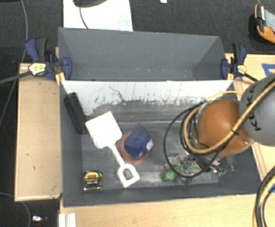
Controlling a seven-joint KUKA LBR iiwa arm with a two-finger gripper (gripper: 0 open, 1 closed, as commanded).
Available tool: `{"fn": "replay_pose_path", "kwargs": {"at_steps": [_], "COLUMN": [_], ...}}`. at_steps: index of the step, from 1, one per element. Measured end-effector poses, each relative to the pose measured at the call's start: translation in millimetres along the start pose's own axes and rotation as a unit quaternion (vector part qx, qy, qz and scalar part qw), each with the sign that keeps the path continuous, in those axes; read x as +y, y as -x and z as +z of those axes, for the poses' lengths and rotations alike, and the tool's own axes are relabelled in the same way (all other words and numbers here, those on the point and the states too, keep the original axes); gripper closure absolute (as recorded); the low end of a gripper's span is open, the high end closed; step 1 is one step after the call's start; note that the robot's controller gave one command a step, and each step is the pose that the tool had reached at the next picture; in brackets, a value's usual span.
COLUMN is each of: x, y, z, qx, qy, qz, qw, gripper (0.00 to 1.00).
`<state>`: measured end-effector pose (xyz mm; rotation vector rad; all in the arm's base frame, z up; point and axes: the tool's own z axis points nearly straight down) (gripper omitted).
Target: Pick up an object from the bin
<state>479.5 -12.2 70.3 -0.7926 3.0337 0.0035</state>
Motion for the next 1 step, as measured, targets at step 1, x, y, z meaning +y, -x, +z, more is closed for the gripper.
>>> {"fn": "replay_pose_path", "kwargs": {"at_steps": [1], "x": [0.0], "y": [0.0], "z": [-0.1], "qx": [0.0], "qy": [0.0], "qz": [0.0], "qw": [1.0], "gripper": [1.0]}}
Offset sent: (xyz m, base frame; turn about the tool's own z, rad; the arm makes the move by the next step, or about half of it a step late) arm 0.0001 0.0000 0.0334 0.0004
